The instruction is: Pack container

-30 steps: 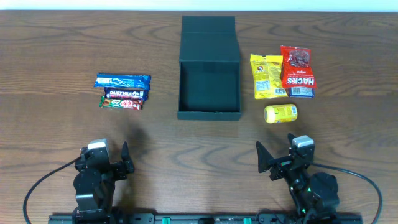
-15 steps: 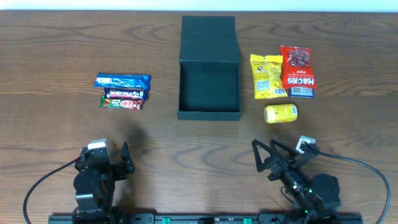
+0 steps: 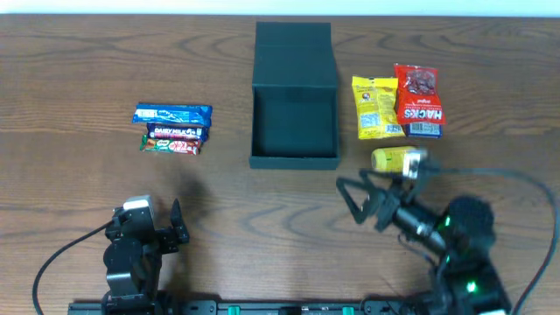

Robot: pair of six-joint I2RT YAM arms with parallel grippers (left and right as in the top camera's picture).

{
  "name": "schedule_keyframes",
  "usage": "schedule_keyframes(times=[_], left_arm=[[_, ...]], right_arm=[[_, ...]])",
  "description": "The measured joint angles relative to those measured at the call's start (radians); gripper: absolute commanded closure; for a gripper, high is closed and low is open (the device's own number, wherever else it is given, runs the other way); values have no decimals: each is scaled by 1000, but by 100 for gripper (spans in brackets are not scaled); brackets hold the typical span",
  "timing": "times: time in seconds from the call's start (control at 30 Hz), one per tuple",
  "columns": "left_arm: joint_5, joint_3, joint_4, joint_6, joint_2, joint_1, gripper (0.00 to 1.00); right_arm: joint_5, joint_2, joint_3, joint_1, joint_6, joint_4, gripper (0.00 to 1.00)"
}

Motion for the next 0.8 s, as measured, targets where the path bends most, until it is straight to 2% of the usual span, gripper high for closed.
schedule_keyframes(times=[0.17,0.43,0.63,0.8], left_arm=[[0,0,2,0,0,0,5],[0,0,0,0,0,0,5],[0,0,0,0,0,0,5],[0,0,0,0,0,0,5]], right_arm=[[6,275,258,58,-113,-4,1],[185,734,590,193,-246,-67,1],[367,1045,835,217,-278,-293,1],[528,1167,920,283,-296,-391,1]])
